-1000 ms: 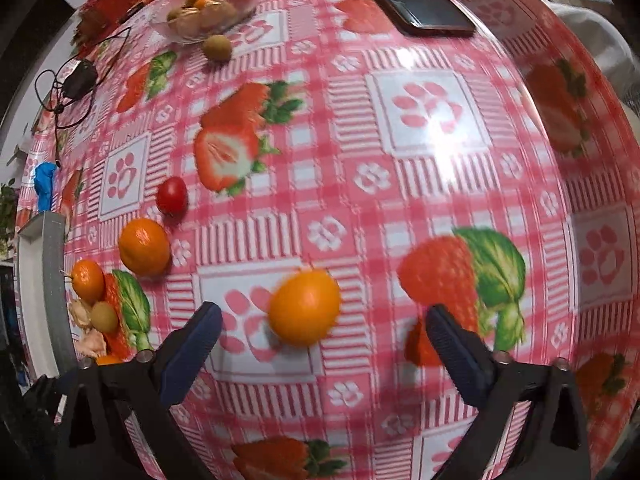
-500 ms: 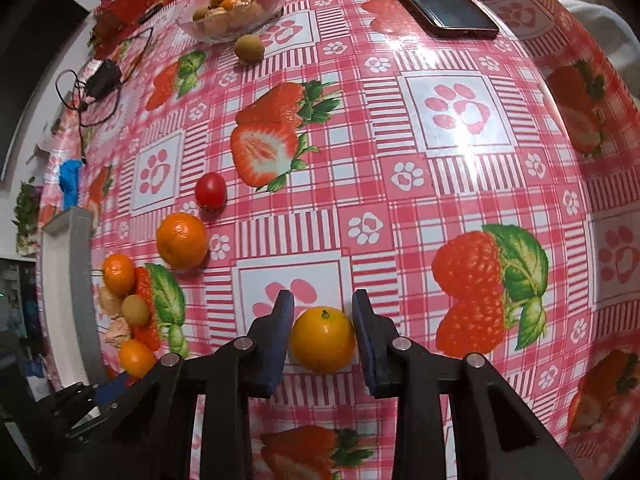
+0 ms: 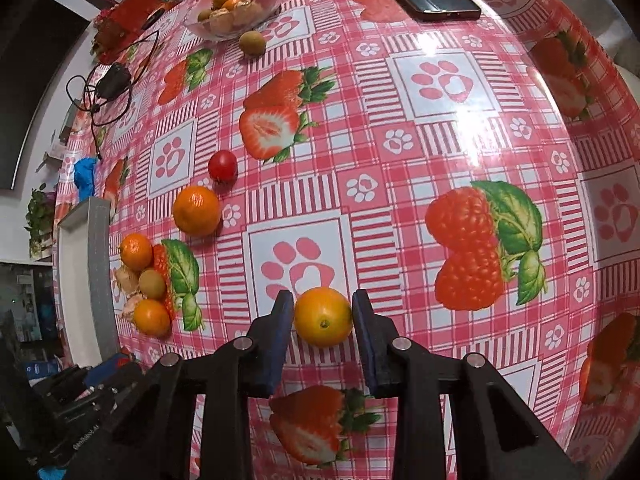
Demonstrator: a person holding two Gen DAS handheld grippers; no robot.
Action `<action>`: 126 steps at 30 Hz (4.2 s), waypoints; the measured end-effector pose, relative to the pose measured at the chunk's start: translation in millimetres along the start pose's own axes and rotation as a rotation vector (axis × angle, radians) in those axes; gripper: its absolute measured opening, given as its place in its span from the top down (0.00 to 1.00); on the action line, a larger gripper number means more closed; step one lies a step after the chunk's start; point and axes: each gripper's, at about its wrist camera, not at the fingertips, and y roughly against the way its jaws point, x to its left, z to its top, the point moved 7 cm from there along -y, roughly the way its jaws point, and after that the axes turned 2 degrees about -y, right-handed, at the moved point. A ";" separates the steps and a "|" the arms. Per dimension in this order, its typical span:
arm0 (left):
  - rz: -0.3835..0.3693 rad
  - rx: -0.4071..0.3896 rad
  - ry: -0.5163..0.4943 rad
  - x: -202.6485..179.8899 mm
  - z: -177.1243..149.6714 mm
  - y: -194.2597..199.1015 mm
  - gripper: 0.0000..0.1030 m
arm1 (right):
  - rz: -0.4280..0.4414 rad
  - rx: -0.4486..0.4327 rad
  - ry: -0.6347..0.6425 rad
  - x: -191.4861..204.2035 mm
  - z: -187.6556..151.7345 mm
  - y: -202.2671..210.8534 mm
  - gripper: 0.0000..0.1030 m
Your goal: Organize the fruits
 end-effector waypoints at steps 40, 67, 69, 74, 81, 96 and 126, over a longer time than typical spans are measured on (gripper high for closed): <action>-0.010 -0.018 0.015 30.2 -15.0 9.0 0.75 | -0.107 0.139 0.051 -8.9 -95.9 5.0 0.32; -0.018 -0.033 0.034 36.0 -7.3 15.1 0.75 | -0.097 0.214 -0.138 -103.1 -186.1 62.5 0.32; -0.013 -0.027 0.041 36.3 -7.8 12.4 0.75 | -0.107 0.230 -0.115 -101.1 -186.3 57.2 0.32; -0.011 -0.007 0.052 36.2 -14.7 8.3 0.75 | -0.135 0.214 -0.072 -94.8 -177.7 47.9 0.32; 0.004 -0.006 0.040 36.0 -18.8 9.8 0.75 | -0.113 0.133 -0.022 -74.9 -136.0 41.9 0.32; 0.024 0.017 0.065 43.3 -30.2 5.8 0.75 | -0.133 -0.054 0.030 -41.8 -1.6 10.4 0.37; 0.030 0.039 0.128 50.0 -20.8 -0.6 0.75 | -0.156 -0.171 0.061 35.8 179.1 -35.8 0.62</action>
